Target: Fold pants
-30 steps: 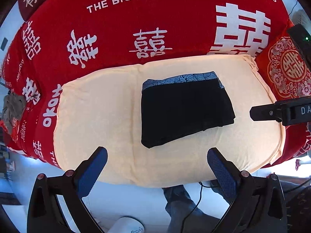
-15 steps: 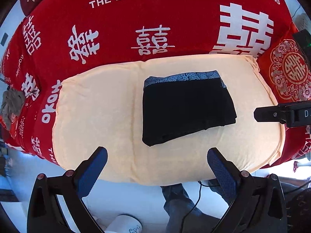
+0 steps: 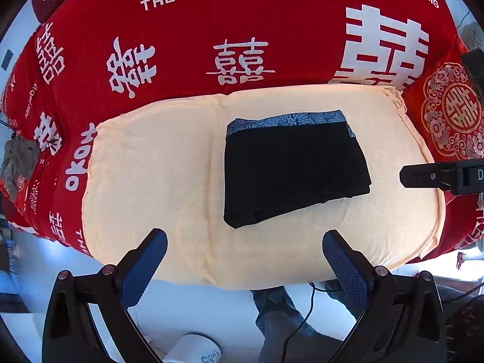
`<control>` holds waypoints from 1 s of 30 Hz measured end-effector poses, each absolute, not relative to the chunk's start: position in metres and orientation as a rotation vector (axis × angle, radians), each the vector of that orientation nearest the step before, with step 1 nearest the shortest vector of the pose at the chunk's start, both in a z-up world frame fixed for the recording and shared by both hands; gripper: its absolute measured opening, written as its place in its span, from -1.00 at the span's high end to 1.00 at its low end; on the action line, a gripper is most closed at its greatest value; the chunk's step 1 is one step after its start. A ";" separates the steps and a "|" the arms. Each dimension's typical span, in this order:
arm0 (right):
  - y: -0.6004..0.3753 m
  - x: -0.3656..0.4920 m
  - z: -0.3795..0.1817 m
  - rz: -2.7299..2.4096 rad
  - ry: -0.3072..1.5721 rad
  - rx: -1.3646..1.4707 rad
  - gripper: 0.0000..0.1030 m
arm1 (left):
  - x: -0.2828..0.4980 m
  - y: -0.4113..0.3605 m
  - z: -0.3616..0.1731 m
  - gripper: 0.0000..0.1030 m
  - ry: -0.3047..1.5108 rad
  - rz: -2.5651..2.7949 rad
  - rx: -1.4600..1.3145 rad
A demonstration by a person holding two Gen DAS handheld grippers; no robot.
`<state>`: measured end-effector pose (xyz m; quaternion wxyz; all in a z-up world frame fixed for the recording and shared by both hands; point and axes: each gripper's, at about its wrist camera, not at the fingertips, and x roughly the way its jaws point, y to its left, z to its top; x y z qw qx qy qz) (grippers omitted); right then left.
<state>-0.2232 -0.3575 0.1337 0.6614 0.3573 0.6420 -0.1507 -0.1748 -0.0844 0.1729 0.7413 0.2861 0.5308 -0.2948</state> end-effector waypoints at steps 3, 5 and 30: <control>-0.361 -0.224 0.136 -0.360 1.430 0.809 -1.00 | -0.170 -0.084 0.171 -1.00 1.177 -0.638 0.610; -0.364 -0.224 0.139 -0.378 1.417 0.799 -1.00 | -0.165 -0.084 0.171 -1.00 1.195 -0.633 0.583; -0.342 -0.225 0.130 -0.430 1.468 0.666 -1.00 | -0.148 -0.099 0.137 -1.00 1.273 -0.616 0.605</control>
